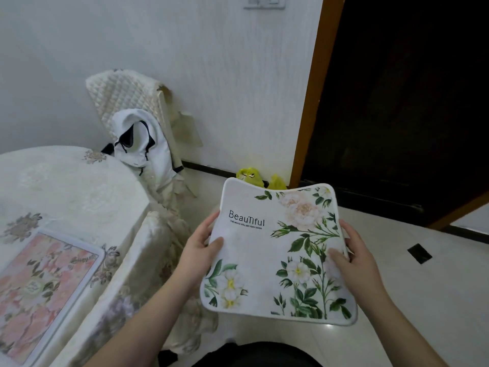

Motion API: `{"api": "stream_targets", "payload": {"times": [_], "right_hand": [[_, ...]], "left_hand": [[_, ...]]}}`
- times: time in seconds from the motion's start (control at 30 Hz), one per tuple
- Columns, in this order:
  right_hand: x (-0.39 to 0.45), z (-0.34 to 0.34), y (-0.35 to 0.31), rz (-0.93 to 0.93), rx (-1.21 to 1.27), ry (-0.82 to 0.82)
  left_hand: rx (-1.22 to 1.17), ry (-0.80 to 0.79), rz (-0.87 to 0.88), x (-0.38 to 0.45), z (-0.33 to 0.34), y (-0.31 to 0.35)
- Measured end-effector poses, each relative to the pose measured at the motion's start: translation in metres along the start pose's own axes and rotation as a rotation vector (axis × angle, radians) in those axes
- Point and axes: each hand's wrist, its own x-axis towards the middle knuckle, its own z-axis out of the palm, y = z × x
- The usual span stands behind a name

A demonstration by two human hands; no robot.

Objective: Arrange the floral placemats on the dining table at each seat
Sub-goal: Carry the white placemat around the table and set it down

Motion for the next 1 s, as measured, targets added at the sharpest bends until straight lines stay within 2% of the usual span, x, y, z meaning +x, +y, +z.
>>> {"api": "stream_targets", "payload": {"times": [0.37,0.73,1.0], "right_hand": [[0.111,0.053,-0.057,-0.032,0.005,-0.097],[0.224,0.136,-0.124,-0.01,0.013,-0.14],[0.304,0.163,-0.149,-0.023,0.005,-0.207]], "left_hand": [[-0.14,0.103,0.008,0.088,-0.038,0.02],[-0.16,0.16,0.033,0.199,-0.106,0.054],[-0.188,0.208,0.019,0.26,-0.115,0.073]]}}
